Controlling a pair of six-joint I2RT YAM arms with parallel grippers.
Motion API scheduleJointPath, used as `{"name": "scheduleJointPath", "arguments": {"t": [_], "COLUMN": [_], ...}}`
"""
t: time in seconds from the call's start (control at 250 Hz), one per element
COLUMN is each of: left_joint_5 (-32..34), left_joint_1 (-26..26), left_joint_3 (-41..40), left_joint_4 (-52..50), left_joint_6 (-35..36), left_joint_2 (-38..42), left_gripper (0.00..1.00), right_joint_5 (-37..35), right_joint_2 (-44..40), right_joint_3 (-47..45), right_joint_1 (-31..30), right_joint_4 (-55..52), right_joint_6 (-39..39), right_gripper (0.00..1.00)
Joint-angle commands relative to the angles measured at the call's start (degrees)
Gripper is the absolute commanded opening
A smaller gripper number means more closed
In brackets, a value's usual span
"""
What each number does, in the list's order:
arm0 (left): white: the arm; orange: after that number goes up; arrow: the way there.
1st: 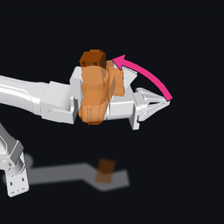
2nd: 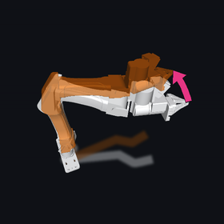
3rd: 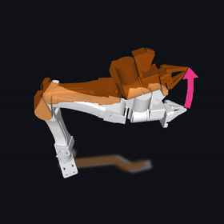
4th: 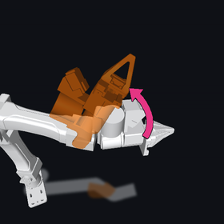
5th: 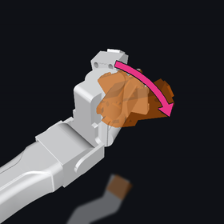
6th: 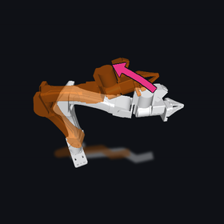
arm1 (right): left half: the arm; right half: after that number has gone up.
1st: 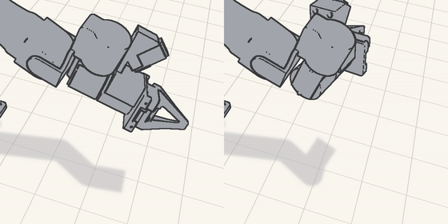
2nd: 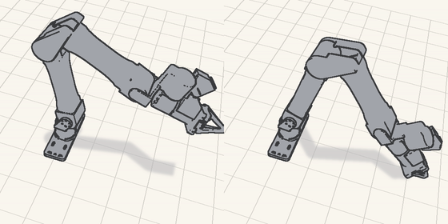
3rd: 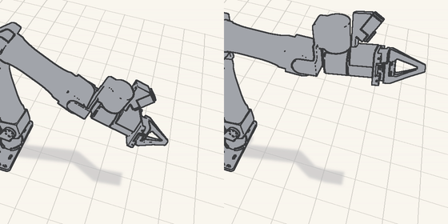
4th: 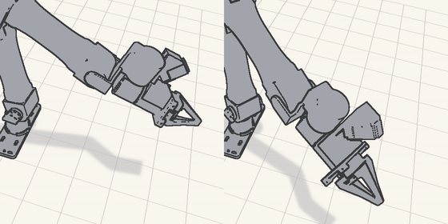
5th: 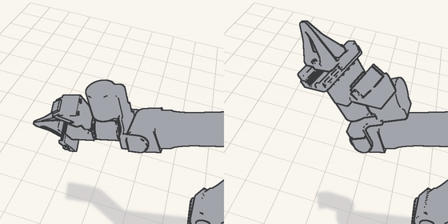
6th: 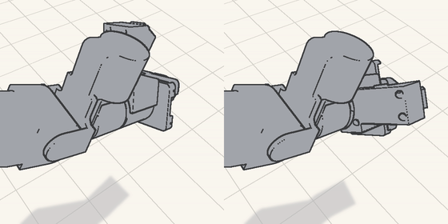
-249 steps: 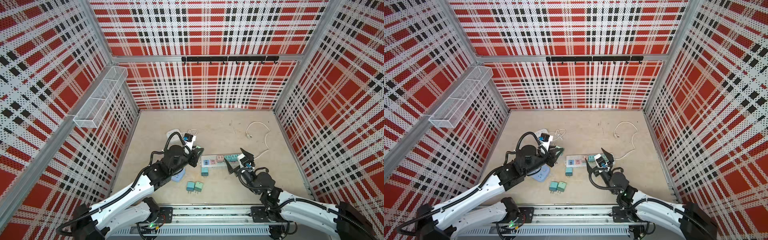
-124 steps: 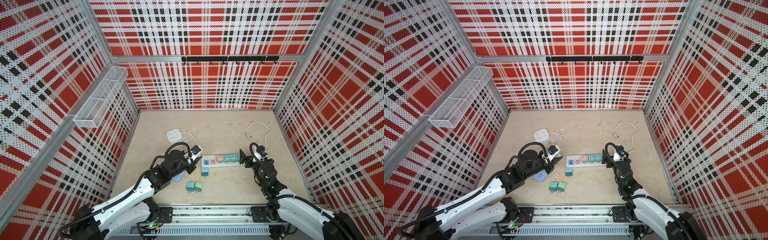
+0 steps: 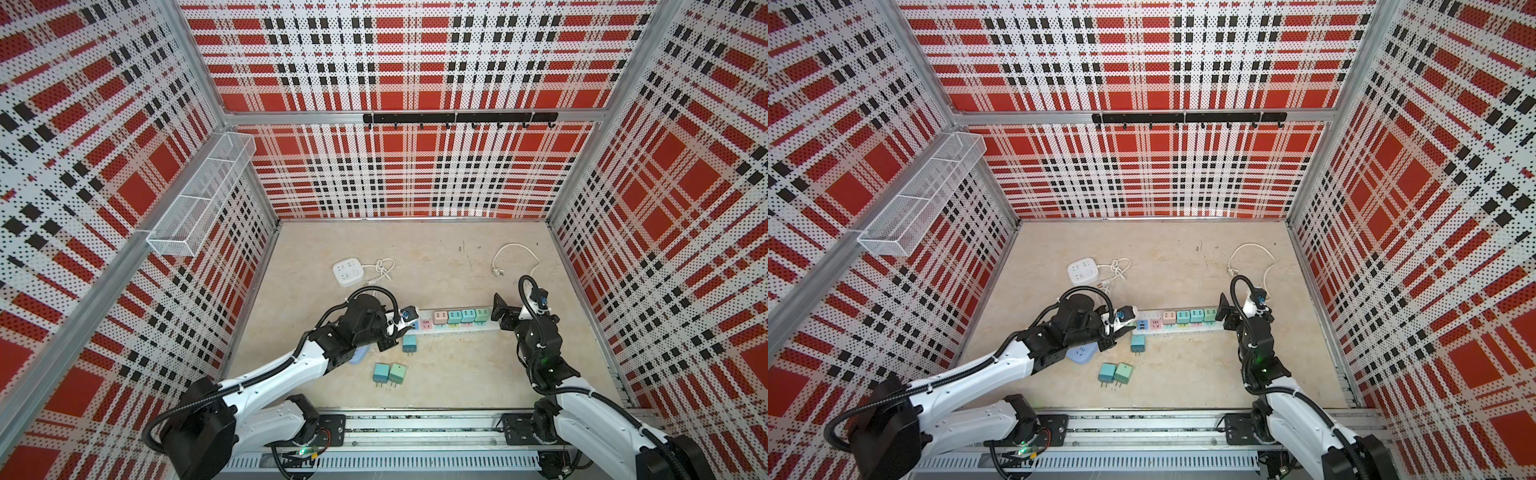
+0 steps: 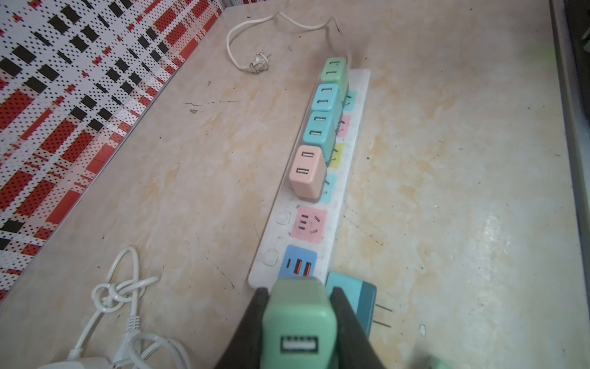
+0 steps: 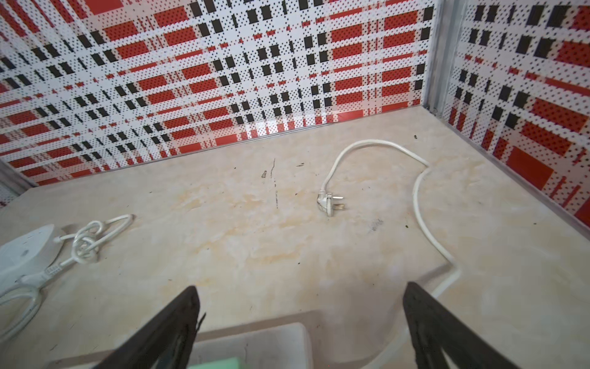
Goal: Insert plugs into power strip
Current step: Insert the plug into the socket.
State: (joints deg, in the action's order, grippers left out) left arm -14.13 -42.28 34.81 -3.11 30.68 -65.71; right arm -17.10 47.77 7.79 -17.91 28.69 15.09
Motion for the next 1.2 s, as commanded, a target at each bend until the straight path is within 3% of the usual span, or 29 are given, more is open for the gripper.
{"name": "scheduleJointPath", "arguments": {"t": [0.0,0.392,0.66,1.197], "left_joint_5": [-4.15,-10.31,-10.04,-10.34], "left_joint_1": [0.77,1.54,1.73,1.24], "left_joint_3": [2.49,11.75,20.54,25.04], "left_joint_4": [1.53,0.80,-8.38,-11.93], "left_joint_6": [4.33,10.50,14.67,15.82], "left_joint_2": [-2.94,-17.52,-25.74,-31.36], "left_gripper": [0.00,0.00,0.00,0.00], "right_joint_5": [1.33,3.37,5.53,6.27], "right_joint_2": [0.03,3.29,5.14,7.26], "right_joint_3": [-0.58,0.97,1.83,2.84], "right_joint_1": [0.23,0.61,2.07,2.89], "right_joint_4": [2.25,2.21,2.24,2.14], "right_joint_6": [1.68,1.94,2.69,3.27], "right_gripper": [1.00,1.00,1.00,1.00]}}
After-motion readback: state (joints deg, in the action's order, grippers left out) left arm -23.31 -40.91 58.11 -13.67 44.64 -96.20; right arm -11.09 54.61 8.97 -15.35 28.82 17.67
